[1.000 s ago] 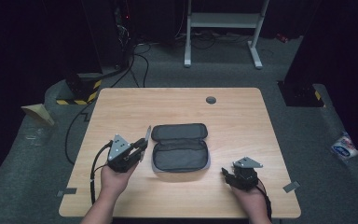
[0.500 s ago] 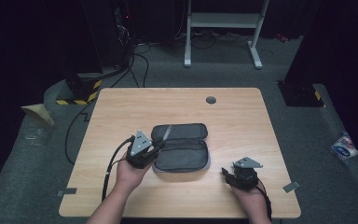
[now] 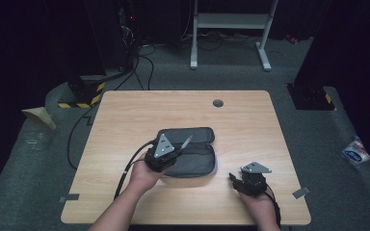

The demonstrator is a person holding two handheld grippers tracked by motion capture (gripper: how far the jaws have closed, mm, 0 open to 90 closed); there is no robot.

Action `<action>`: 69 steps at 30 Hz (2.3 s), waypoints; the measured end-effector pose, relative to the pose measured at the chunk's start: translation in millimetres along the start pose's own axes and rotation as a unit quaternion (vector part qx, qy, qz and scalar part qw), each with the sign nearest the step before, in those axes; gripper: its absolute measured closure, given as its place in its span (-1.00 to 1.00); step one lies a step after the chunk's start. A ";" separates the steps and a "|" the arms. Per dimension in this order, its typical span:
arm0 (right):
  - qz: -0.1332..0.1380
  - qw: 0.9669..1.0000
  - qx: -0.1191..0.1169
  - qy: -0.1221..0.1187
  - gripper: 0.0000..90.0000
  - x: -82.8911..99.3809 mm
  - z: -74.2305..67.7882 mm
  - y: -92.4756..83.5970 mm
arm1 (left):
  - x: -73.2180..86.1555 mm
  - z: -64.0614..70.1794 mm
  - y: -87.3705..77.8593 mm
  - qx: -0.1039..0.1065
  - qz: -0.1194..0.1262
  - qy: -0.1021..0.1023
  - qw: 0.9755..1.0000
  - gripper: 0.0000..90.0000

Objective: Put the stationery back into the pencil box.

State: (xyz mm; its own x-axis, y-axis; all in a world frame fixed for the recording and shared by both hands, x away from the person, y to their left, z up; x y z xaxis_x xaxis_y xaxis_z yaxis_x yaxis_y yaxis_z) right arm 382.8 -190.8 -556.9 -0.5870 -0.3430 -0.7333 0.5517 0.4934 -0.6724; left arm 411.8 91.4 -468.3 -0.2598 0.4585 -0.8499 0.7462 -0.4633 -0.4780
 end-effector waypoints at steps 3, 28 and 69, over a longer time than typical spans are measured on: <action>0.000 1.000 0.001 0.001 -0.01 0.1 -0.2 0.0 | 1.1 1.3 3.1 0.006 -0.010 0.010 1.000 0.76; 0.001 1.000 0.002 0.000 -0.01 0.1 -0.3 0.0 | 20.2 10.9 29.7 0.052 -0.090 0.053 0.993 0.76; 0.001 1.000 0.002 0.002 -0.01 0.1 -0.4 -0.1 | 22.2 7.2 27.0 0.050 -0.077 -0.021 0.996 0.39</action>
State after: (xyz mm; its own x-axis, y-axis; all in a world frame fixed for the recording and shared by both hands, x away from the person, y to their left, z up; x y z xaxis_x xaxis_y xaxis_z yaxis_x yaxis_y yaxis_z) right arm 382.4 -190.6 -556.9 -0.5881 -0.3396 -0.7341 0.5553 0.4903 -0.6717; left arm 421.7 83.6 -501.7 -0.3936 0.4984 -0.7725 0.6314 -0.4641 -0.6212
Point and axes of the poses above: each handheld gripper's, and its own axes: y roughly forward along the jaws, x roughly out of its underside, z roughly to its right, the point moved 5 cm from there along y, roughly forward along the jaws, and after that the axes turned 10 degrees about -x, right-handed, at the moved point
